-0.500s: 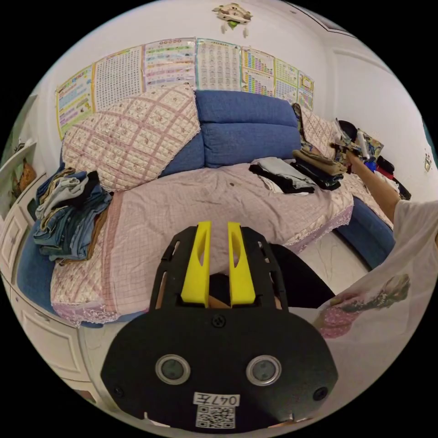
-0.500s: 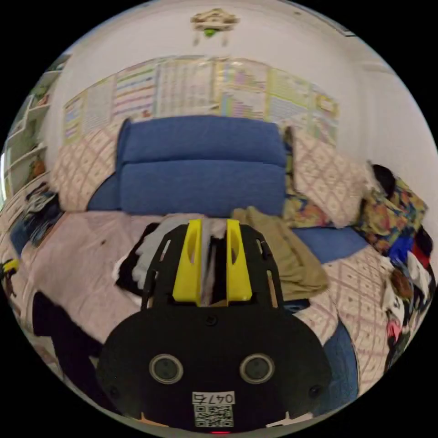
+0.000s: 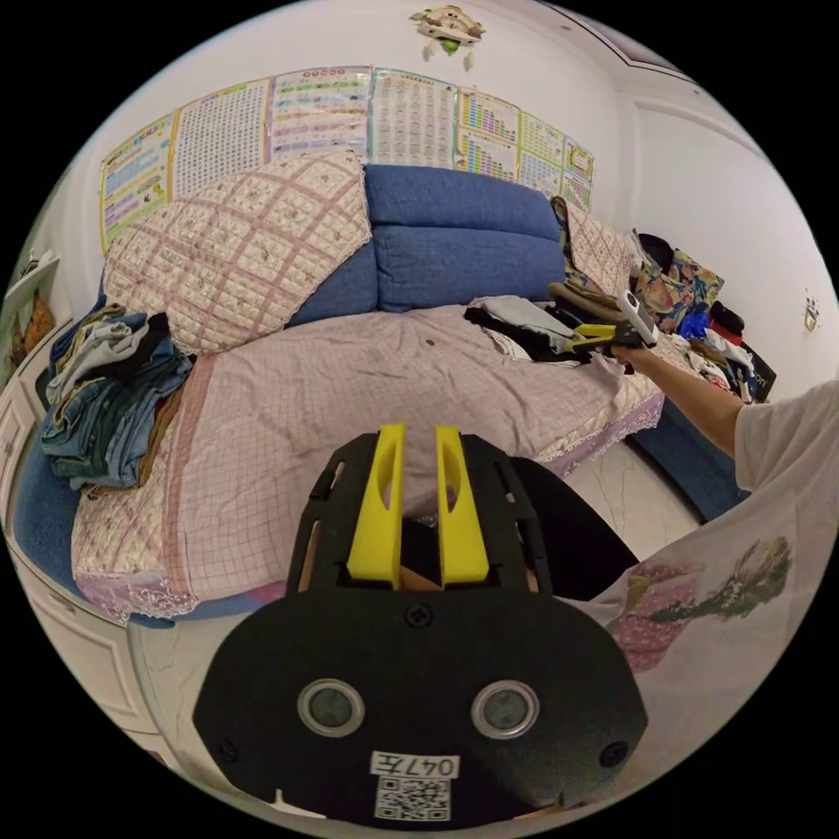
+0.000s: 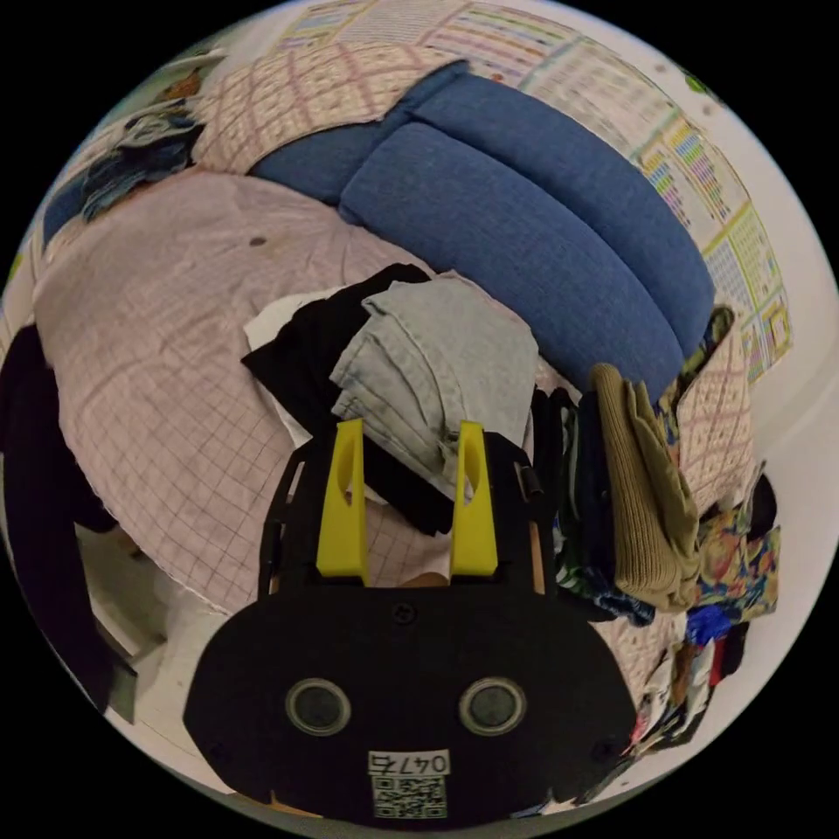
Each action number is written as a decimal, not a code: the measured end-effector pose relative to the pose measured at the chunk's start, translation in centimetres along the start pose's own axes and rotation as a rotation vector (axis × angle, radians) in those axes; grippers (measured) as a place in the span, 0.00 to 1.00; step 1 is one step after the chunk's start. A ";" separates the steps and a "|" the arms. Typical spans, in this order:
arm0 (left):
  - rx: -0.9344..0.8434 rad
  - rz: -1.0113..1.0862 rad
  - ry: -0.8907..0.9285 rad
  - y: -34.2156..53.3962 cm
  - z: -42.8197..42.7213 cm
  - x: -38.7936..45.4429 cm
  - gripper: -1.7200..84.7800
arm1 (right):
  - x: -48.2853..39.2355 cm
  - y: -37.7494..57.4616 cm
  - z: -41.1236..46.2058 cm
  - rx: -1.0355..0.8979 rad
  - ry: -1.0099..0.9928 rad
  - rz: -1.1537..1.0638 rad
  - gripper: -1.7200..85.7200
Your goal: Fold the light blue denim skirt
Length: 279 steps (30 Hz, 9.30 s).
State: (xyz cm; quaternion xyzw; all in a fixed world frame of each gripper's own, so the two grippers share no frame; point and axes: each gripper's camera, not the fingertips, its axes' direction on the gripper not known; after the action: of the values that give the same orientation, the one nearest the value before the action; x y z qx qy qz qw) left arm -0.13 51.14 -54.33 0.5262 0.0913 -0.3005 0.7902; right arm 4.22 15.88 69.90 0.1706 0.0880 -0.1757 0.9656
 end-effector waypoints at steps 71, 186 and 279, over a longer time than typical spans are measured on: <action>-0.209 -0.526 0.951 -38.5 -16.3 -30.5 0.20 | -16.7 -23.9 -17.9 0.295 -0.840 0.722 0.12; 0.234 -1.205 0.498 -36.2 -65.4 -41.0 0.18 | -30.3 -110.9 -71.0 0.274 -0.425 -0.283 0.05; 0.439 -0.853 0.251 -36.7 -80.5 -39.8 0.07 | 2.0 -32.3 -14.3 0.085 -0.889 0.691 0.06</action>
State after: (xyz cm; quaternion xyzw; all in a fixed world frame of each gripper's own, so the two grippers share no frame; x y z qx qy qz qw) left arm -39.23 127.83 -99.09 0.6282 0.3276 -0.5435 0.4501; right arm -7.41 -7.99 46.55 0.1376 -0.3951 0.0925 0.9035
